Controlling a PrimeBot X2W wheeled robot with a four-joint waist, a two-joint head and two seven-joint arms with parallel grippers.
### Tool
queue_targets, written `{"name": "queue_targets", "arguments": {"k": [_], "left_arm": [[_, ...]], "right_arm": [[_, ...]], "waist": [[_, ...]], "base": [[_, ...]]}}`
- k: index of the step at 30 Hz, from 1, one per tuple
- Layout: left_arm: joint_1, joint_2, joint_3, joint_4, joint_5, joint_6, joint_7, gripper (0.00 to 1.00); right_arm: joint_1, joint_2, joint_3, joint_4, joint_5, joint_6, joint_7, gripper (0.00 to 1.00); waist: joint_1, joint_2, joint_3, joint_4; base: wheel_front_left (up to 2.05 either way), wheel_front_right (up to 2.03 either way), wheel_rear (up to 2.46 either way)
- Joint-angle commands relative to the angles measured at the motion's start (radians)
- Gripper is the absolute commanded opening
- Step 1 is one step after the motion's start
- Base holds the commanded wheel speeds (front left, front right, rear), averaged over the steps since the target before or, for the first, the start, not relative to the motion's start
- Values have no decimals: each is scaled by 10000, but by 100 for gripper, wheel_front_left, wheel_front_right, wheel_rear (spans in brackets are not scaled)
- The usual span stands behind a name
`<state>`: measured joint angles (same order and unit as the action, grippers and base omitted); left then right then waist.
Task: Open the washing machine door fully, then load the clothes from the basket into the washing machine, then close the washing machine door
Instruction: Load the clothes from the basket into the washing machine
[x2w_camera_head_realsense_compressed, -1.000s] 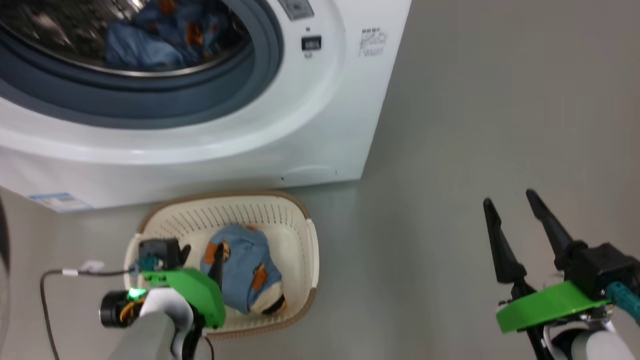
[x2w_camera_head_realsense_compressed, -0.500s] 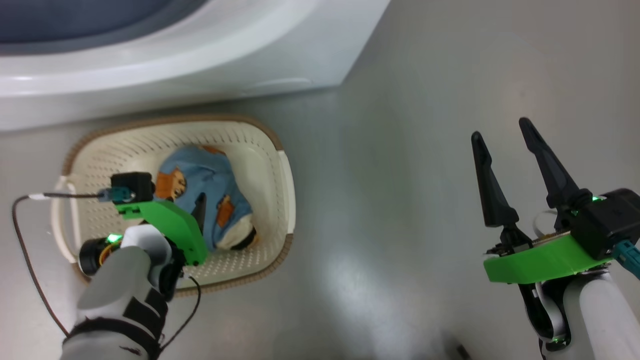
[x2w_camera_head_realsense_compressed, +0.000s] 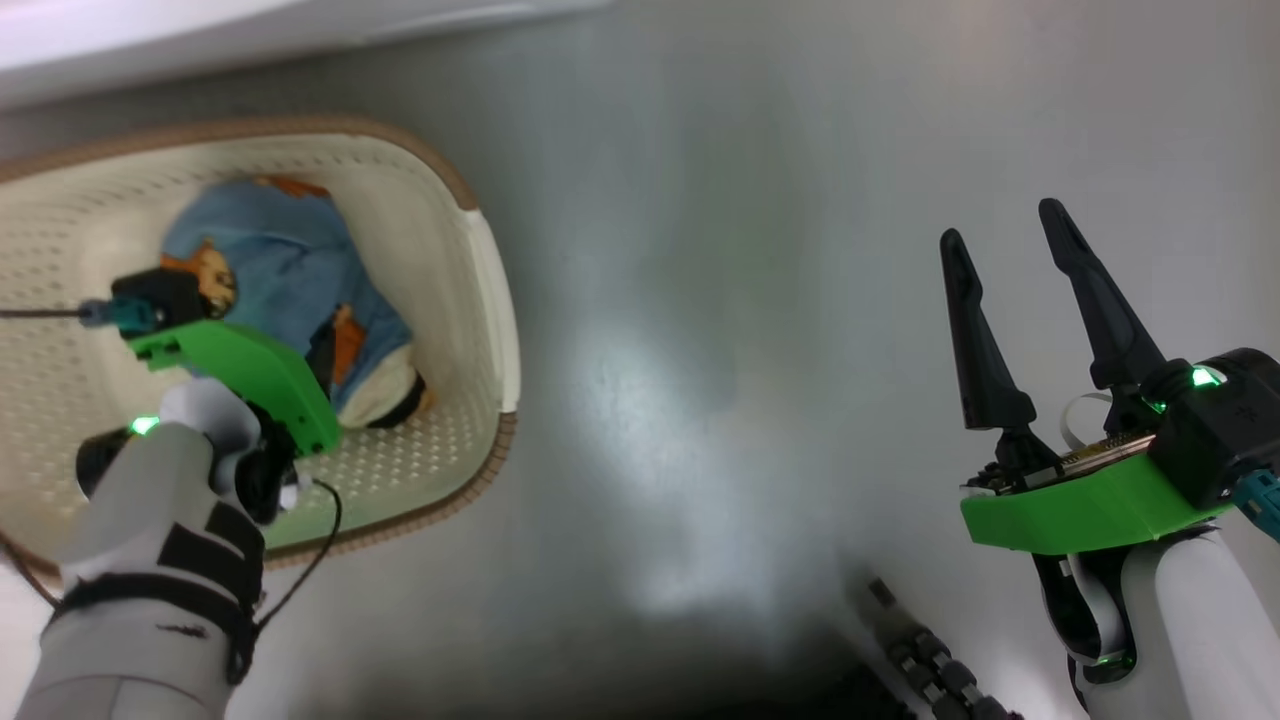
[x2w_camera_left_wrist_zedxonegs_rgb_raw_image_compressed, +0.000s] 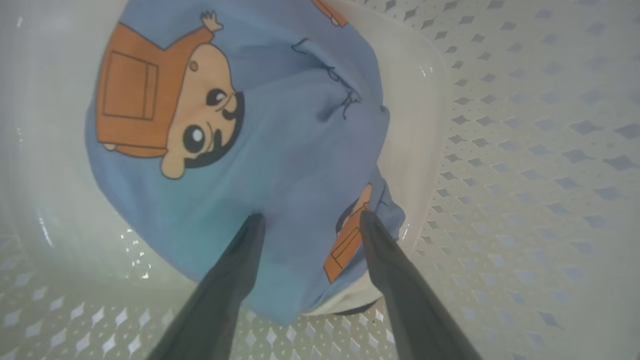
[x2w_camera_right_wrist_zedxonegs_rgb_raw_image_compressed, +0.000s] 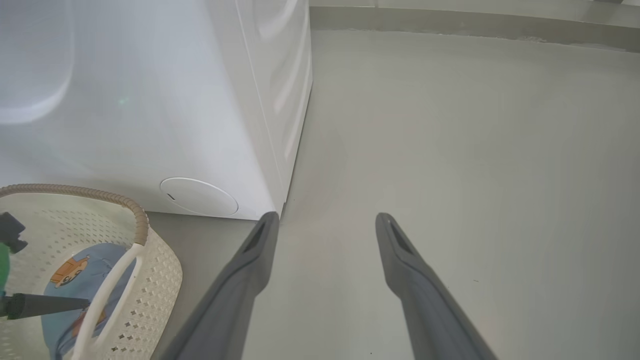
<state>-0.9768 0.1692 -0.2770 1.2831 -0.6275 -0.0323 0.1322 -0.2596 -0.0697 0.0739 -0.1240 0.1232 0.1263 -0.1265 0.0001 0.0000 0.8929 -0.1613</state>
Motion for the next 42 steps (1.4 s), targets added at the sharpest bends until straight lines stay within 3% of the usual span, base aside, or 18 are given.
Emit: {"name": "queue_targets", "arguments": {"k": [1, 7, 8, 11, 12, 26, 42], "left_arm": [[114, 369, 255, -7, -107, 102, 27, 100], [-117, 481, 312, 27, -214, 318, 154, 100], [-131, 471, 299, 32, -214, 341, 170, 92], [-149, 449, 272, 42, -232, 366, 182, 16], [-149, 440, 283, 44, -254, 383, 166, 0], [162, 365, 282, 65, -424, 254, -508, 0], [1451, -155, 157, 37, -478, -462, -3262, 0]], "right_arm": [[158, -6, 258, -298, 41, 44, -106, 100], [154, 6, 293, -491, -20, 44, -131, 100], [168, 8, 281, -495, -28, 44, -126, 100], [199, 15, 247, -491, -51, 44, -109, 100], [201, 18, 241, -490, -55, 44, -100, 100], [142, 39, 150, -379, -73, 44, -86, 100], [649, -40, -302, 100, -169, 44, 16, 100]], "waist": [[-1, 0, 621, -374], [-1, 0, 907, -408], [-1, 0, 924, -399], [-1, 0, 939, -362], [-1, 0, 935, -349], [-1, 0, 479, -91], [-1, 0, -1743, 703]], "base": [[0, 0, 0], [0, 0, 0], [0, 0, 0], [0, 0, 0], [0, 0, 0], [0, 0, 0], [0, 0, 0]]}}
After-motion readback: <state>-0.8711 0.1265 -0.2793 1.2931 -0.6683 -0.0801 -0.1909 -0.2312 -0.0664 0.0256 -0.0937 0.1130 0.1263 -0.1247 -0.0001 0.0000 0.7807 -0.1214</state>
